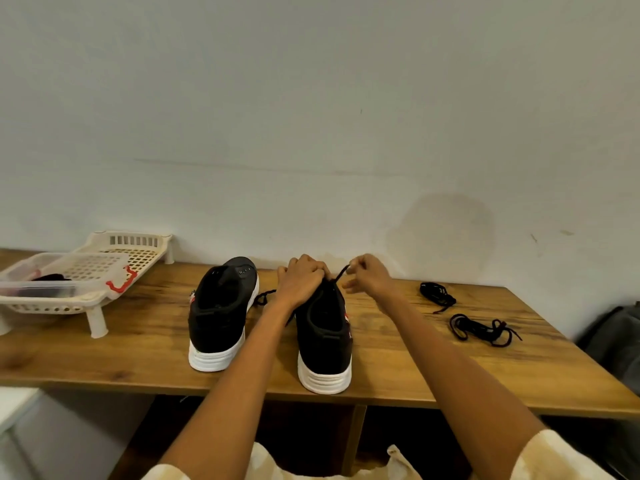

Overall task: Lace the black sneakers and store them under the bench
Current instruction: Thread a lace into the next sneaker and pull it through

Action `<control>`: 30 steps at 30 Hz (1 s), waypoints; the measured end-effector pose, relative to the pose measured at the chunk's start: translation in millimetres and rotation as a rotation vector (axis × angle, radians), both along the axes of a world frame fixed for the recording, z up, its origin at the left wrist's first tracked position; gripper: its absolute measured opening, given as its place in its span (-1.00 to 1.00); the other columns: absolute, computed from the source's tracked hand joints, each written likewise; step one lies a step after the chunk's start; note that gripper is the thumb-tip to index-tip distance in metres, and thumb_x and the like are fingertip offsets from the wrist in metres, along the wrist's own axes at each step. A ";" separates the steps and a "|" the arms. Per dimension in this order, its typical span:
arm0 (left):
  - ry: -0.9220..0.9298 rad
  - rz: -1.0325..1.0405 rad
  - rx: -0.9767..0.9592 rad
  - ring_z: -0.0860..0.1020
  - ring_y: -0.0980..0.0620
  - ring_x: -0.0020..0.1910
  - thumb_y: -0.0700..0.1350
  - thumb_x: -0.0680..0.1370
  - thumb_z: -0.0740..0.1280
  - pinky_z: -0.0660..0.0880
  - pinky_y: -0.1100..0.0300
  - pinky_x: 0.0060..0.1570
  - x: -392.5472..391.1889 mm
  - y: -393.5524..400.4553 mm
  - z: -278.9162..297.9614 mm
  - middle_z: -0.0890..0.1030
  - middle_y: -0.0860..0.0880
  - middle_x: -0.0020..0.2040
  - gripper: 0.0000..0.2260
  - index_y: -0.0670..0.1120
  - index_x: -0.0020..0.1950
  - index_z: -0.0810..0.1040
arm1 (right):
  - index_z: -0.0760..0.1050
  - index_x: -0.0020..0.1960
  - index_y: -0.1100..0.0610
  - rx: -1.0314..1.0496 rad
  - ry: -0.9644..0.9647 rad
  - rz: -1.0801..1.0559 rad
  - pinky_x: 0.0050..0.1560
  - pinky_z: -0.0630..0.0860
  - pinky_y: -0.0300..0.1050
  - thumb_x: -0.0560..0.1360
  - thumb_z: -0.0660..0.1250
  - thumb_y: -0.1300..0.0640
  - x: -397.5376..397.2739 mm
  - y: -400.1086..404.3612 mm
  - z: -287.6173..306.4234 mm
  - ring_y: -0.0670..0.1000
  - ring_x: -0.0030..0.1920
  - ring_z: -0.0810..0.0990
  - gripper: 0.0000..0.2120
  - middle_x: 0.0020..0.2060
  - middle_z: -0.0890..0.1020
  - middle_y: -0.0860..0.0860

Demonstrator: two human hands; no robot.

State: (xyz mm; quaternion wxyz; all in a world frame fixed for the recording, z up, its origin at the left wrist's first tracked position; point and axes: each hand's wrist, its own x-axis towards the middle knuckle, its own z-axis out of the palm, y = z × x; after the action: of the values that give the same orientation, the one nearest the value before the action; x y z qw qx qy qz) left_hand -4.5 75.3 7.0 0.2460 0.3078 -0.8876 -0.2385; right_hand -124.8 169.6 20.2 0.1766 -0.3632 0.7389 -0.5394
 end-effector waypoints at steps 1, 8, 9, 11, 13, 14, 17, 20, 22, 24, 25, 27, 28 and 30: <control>-0.015 0.014 -0.006 0.36 -0.05 0.18 -0.13 0.55 0.12 0.17 0.01 0.14 -0.3 -1.6 -1.3 0.46 -0.03 0.14 -0.74 0.11 -0.15 0.57 | 0.37 -0.01 0.26 -0.110 -0.088 -0.022 -0.40 0.56 -0.16 0.62 0.06 0.31 -4.2 2.1 12.5 0.06 -0.37 0.59 -0.87 -0.09 0.54 0.15; 0.069 -0.034 0.157 0.48 0.04 0.14 0.12 0.50 0.34 0.22 0.05 0.12 -5.1 -8.2 -2.8 0.61 0.06 0.03 -0.87 0.09 -0.11 0.58 | 0.33 -0.12 0.24 -0.787 -0.554 -0.024 -0.28 0.63 -0.13 0.61 -0.01 0.33 -44.5 28.5 119.1 0.14 -0.23 0.63 -0.80 -0.13 0.58 0.21; 0.073 -0.070 0.187 0.48 0.08 0.12 0.12 0.49 0.36 0.20 0.06 0.11 -6.0 -6.7 1.1 0.61 0.06 0.03 -0.85 0.10 -0.02 0.60 | 0.33 -0.11 0.24 -0.806 -0.544 -0.007 -0.25 0.63 -0.13 0.61 -0.01 0.32 -46.5 32.6 127.6 0.14 -0.21 0.63 -0.81 -0.13 0.58 0.21; -0.040 -0.122 0.129 0.44 0.10 0.13 0.12 0.49 0.36 0.11 0.08 0.07 -7.5 -2.8 14.8 0.61 0.05 0.08 -0.75 0.09 0.13 0.61 | 0.34 -0.10 0.23 -0.812 -0.504 0.024 -0.18 0.63 -0.11 0.61 0.01 0.32 -47.6 37.2 137.3 0.15 -0.18 0.63 -0.81 -0.13 0.58 0.19; -0.158 -0.148 0.076 0.46 0.07 0.16 0.10 0.48 0.38 0.08 0.07 0.07 -12.9 -2.4 28.1 0.63 0.04 0.10 -0.76 0.04 0.08 0.65 | 0.35 -0.11 0.21 -0.808 -0.471 0.043 -0.15 0.63 -0.09 0.62 0.02 0.31 -46.3 39.9 140.9 0.13 -0.19 0.63 -0.82 -0.16 0.57 0.17; -0.189 -0.152 0.059 0.47 0.05 0.16 0.09 0.48 0.39 0.09 0.06 0.07 -15.4 -2.8 35.4 0.64 0.03 0.08 -0.77 0.02 0.04 0.66 | 0.34 -0.11 0.21 -0.789 -0.445 0.040 -0.13 0.63 -0.08 0.62 0.03 0.31 -46.1 41.2 139.8 0.11 -0.22 0.61 -0.83 -0.19 0.56 0.15; -0.012 -0.119 0.123 0.52 0.02 0.12 0.07 0.46 0.42 0.23 0.05 0.10 -17.9 -1.3 63.6 0.66 0.03 0.02 -0.78 -0.03 0.00 0.68 | 0.36 -0.01 0.22 -0.496 -0.138 0.007 -0.19 0.61 -0.09 0.60 0.09 0.30 -47.2 43.0 121.5 0.05 -0.31 0.54 -0.91 -0.27 0.53 0.10; 0.359 -0.165 0.297 0.59 0.07 -0.03 -0.05 0.47 0.44 0.44 0.27 -0.08 -16.2 6.8 98.9 0.65 -0.04 -0.08 -0.80 -0.16 -0.01 0.68 | 0.43 0.14 0.18 0.027 0.232 0.134 -0.29 0.57 -0.20 0.60 0.17 0.27 -34.9 40.1 84.6 0.01 -0.34 0.53 -0.85 -0.30 0.55 0.05; 0.429 -0.208 0.304 0.54 0.22 -0.19 -0.11 0.50 0.42 0.38 0.44 -0.27 -15.3 17.0 121.8 0.64 -0.04 -0.11 -0.81 -0.21 0.01 0.66 | 0.43 0.26 0.17 0.136 0.241 0.233 -0.31 0.57 -0.28 0.60 0.20 0.23 -18.3 34.6 63.0 -0.02 -0.34 0.53 -0.76 -0.29 0.55 0.04; 0.471 -0.229 0.289 0.52 0.25 -0.23 -0.11 0.50 0.41 0.37 0.45 -0.30 -15.8 23.4 137.5 0.63 0.00 -0.14 -0.82 -0.19 0.01 0.65 | 0.49 0.24 0.27 0.083 0.227 0.256 -0.25 0.57 -0.26 0.60 0.22 0.20 -2.2 27.5 51.8 -0.03 -0.32 0.54 -0.75 -0.27 0.55 0.05; 0.489 -0.233 0.287 0.51 0.26 -0.23 -0.11 0.50 0.41 0.37 0.45 -0.30 -15.2 24.7 142.1 0.63 0.03 -0.16 -0.83 -0.19 0.01 0.65 | 0.52 0.19 0.31 0.042 0.226 0.244 -0.22 0.58 -0.23 0.60 0.23 0.20 3.5 24.1 50.0 -0.02 -0.31 0.54 -0.75 -0.26 0.56 0.07; 0.510 -0.233 0.287 0.50 0.26 -0.28 -0.11 0.50 0.41 0.38 0.46 -0.33 -13.5 23.2 146.7 0.61 0.07 -0.21 -0.83 -0.18 0.00 0.65 | 0.54 0.13 0.34 -0.057 0.186 0.195 -0.22 0.59 -0.21 0.60 0.22 0.21 10.1 18.7 52.8 -0.02 -0.33 0.54 -0.76 -0.27 0.56 0.07; 0.520 -0.225 0.293 0.49 0.26 -0.32 -0.11 0.50 0.41 0.38 0.45 -0.33 -12.0 21.1 146.9 0.61 0.07 -0.21 -0.83 -0.19 0.01 0.65 | 0.54 0.11 0.34 -0.106 0.152 0.172 -0.23 0.59 -0.22 0.60 0.20 0.22 12.4 16.8 57.5 -0.02 -0.34 0.54 -0.78 -0.29 0.55 0.06; 0.539 -0.210 0.300 0.47 0.24 -0.34 -0.11 0.50 0.41 0.40 0.43 -0.32 -7.5 19.4 146.4 0.60 0.06 -0.20 -0.83 -0.20 0.01 0.65 | 0.53 0.08 0.31 -0.190 0.068 0.165 -0.21 0.59 -0.20 0.62 0.17 0.23 14.1 15.4 68.9 -0.01 -0.33 0.53 -0.80 -0.30 0.54 0.04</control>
State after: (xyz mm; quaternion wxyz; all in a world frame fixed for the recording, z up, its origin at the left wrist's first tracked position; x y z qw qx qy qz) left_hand -12.1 94.7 153.4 0.3980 0.1735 -0.7724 -0.4637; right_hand -110.7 184.9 89.1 0.1598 -0.4559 0.6577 -0.5780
